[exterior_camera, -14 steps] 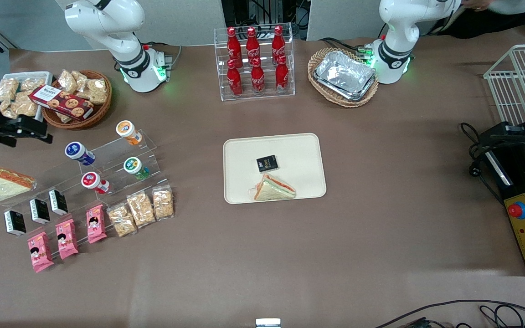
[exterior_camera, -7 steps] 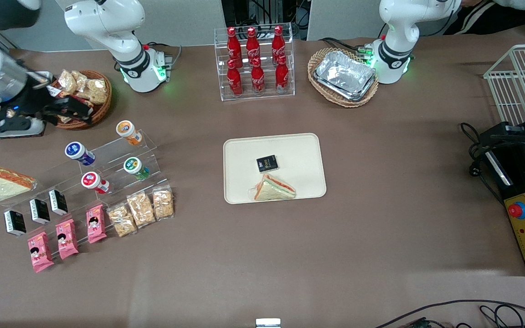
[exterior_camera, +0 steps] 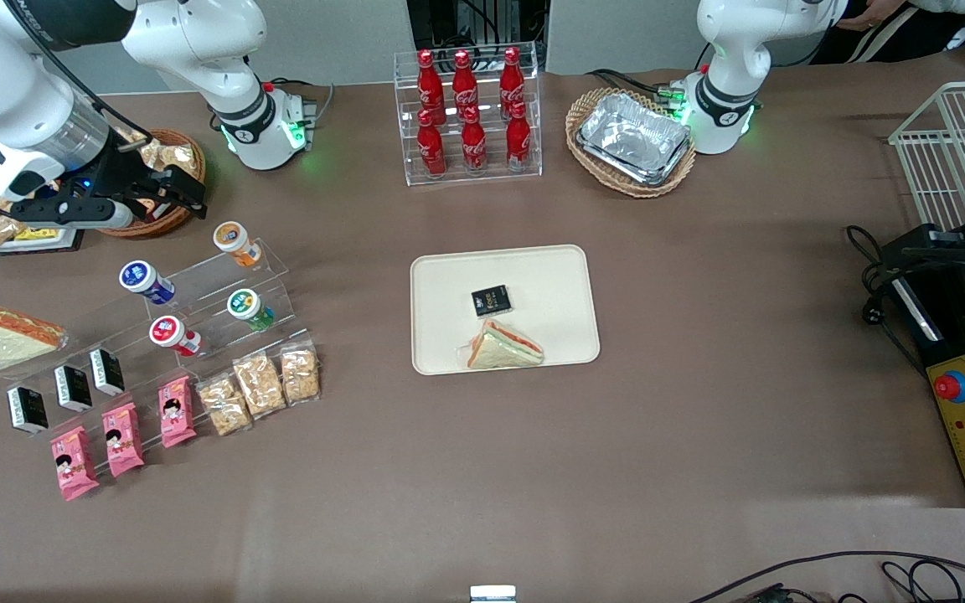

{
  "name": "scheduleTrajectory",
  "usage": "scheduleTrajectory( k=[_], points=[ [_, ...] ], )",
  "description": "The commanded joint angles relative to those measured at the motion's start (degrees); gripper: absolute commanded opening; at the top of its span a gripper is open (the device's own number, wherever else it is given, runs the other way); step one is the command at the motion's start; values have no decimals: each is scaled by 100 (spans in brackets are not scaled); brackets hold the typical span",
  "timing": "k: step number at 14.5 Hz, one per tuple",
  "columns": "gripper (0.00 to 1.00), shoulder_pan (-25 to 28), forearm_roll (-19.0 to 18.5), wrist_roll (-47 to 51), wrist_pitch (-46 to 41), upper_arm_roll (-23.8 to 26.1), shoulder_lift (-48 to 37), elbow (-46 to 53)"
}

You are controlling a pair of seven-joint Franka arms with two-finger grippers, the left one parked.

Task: Place green gum on tray
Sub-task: 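Move the right gripper over the green-labelled gum bottle on the acrylic stand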

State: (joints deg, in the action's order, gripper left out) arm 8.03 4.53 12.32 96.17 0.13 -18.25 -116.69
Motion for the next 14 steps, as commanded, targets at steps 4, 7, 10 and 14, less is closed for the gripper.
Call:
scheduleTrajectory(
  k=[4,7,10,14],
  points=[
    [100,-12,39,69,551,4,-3,-485],
    [100,-20,30,69,973,-4,76,-784],
    [100,-20,39,60,1351,-4,269,-969],
    [100,-20,4,-1,1983,-4,366,-1435]
  ],
)
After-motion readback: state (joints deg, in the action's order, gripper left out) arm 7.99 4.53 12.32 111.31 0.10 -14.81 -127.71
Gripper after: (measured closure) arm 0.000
